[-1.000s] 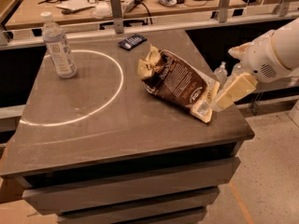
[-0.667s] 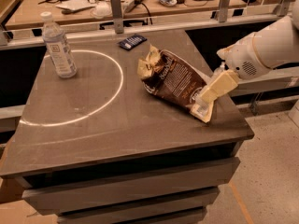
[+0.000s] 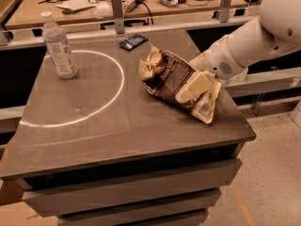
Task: Move brown chip bag near blue plastic bottle
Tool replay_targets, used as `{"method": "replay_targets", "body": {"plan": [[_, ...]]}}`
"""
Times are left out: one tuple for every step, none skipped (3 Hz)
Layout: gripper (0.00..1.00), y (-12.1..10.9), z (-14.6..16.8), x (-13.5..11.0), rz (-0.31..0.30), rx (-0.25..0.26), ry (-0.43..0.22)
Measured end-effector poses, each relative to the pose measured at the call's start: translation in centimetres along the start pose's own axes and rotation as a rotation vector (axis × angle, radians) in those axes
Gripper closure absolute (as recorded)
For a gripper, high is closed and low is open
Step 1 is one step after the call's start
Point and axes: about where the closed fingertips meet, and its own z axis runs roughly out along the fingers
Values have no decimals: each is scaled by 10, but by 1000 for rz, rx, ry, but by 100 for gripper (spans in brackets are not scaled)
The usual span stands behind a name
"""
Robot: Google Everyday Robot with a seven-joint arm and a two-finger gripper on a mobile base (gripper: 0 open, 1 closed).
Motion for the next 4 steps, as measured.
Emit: {"method": "replay_targets", "body": {"plan": [[48, 5, 11, -6, -22, -40, 5], [80, -2, 8, -49, -100, -35, -76], [100, -14, 4, -105, -170, -14, -169], [100, -18, 11, -142, -192, -11, -208]]}}
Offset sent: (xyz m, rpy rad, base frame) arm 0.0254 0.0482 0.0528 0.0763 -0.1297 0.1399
